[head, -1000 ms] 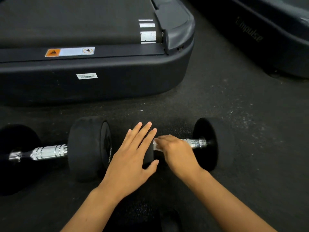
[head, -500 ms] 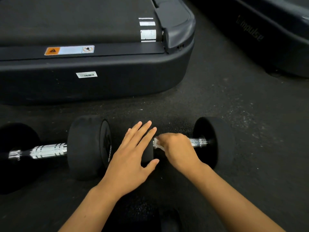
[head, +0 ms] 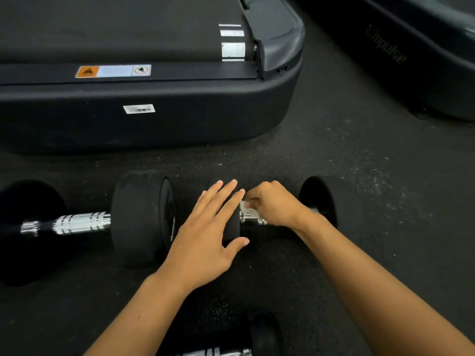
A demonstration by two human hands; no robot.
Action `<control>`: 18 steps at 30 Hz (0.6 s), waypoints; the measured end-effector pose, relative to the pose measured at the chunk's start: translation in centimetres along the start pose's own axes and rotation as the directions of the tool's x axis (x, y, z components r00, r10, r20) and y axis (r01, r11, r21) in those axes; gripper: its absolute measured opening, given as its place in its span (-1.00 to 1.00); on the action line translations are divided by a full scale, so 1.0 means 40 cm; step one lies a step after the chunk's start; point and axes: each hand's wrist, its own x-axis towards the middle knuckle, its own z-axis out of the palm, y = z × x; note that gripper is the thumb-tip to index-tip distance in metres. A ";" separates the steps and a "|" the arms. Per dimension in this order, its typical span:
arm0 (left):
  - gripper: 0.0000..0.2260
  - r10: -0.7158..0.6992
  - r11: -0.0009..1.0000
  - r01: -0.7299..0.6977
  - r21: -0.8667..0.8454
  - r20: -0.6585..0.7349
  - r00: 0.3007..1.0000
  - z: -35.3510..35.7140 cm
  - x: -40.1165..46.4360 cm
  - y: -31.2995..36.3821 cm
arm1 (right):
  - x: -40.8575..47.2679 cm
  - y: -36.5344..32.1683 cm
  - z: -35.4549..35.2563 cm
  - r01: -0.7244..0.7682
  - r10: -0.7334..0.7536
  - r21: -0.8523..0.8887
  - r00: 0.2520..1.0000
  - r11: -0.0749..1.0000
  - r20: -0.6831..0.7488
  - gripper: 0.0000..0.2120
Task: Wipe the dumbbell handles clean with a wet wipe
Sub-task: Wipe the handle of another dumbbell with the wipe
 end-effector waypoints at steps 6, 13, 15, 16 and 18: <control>-0.28 0.002 1.000 -0.002 -0.029 0.007 1.000 -0.007 0.002 0.003 | 0.009 -0.013 -0.019 0.010 -0.010 -0.010 0.999 1.000 0.049 -0.81; -0.29 -0.001 0.999 0.001 -0.044 0.015 1.000 -0.007 0.001 -0.002 | -0.049 0.014 0.017 0.095 -0.106 -0.115 0.989 0.989 -0.099 -0.82; -0.29 -0.002 0.999 0.002 -0.050 0.009 1.000 -0.007 0.000 0.001 | -0.061 0.005 0.038 0.134 -0.161 -0.165 0.974 0.977 -0.162 -0.85; -0.29 -0.005 0.999 0.005 -0.049 0.011 1.000 -0.007 0.000 0.002 | -0.071 0.003 0.055 0.173 -0.213 -0.204 0.957 0.964 -0.197 -0.84; -0.29 -0.009 0.999 0.009 -0.042 0.017 1.000 -0.009 -0.001 0.000 | -0.102 0.007 0.083 0.237 -0.298 -0.229 0.913 0.944 -0.280 -0.75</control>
